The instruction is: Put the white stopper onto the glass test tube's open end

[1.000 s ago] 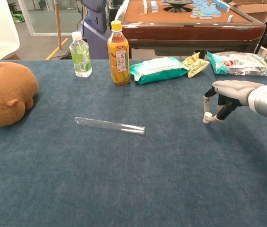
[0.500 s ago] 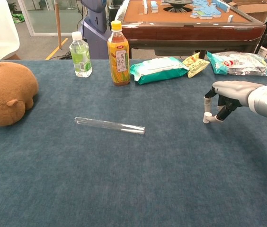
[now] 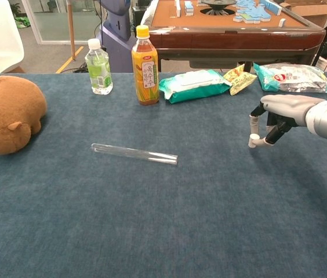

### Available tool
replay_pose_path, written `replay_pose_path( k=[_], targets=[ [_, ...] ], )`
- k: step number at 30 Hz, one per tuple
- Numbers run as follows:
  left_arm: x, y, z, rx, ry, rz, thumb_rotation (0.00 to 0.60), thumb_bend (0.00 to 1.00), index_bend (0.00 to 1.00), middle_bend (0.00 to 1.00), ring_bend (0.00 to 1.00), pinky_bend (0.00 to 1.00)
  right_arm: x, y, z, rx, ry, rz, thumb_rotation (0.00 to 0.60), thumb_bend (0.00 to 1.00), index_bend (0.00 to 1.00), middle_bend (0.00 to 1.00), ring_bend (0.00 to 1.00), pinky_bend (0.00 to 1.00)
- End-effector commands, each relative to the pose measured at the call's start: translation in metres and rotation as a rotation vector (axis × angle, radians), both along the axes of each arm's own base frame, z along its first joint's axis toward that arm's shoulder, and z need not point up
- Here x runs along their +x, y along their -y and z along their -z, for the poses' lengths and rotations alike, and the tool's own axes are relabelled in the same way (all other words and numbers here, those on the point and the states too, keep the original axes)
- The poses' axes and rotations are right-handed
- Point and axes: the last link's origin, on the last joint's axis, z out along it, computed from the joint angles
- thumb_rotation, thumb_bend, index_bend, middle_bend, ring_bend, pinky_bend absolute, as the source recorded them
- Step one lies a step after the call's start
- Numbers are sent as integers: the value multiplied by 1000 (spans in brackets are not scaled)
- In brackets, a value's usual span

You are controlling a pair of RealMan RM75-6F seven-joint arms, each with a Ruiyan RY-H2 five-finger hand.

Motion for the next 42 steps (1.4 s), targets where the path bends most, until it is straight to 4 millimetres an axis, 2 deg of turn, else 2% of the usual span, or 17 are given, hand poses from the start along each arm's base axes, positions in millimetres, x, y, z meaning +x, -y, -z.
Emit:
replay_pose_path(
  k=[1,6,11,14,18,23,27,30,37,42],
  targets=[
    [6,-10,-3,-4,3,33,600,295,344,399,424,424,4,-4,-24,-45,40,-23,600,353,547,1000,1000,1000],
    [25,-36,-3,-59,41,123,600,295,360,399,436,424,9,-14,-74,-121,92,-59,600,353,553,1000,1000,1000],
    [48,-68,7,-143,32,211,600,295,371,399,474,427,11,-26,-120,-202,89,-94,600,353,555,1000,1000,1000],
    [69,-89,18,-198,-10,284,600,295,370,412,538,519,10,-37,-143,-240,81,-99,600,354,555,1000,1000,1000],
    [96,-110,33,-238,-85,358,600,295,364,498,631,654,5,-46,-162,-263,75,-87,600,353,555,1000,1000,1000],
    [126,-131,56,-315,-134,405,600,295,361,640,756,808,-2,-53,-175,-287,76,-68,600,353,559,1000,1000,1000],
    [143,-144,75,-358,-169,415,600,294,361,741,856,935,-9,-55,-179,-295,81,-56,600,353,559,1000,1000,1000],
    [154,-150,88,-377,-188,420,600,295,366,792,907,984,-12,-56,-179,-290,84,-50,600,353,559,1000,1000,1000],
    [174,-156,120,-447,-254,413,600,295,381,876,987,1000,-17,-56,-175,-274,96,-44,600,353,559,1000,1000,1000],
    [184,-161,147,-510,-288,367,600,294,389,900,1000,1000,-23,-57,-172,-264,97,-34,600,353,560,1000,1000,1000]
  ],
)
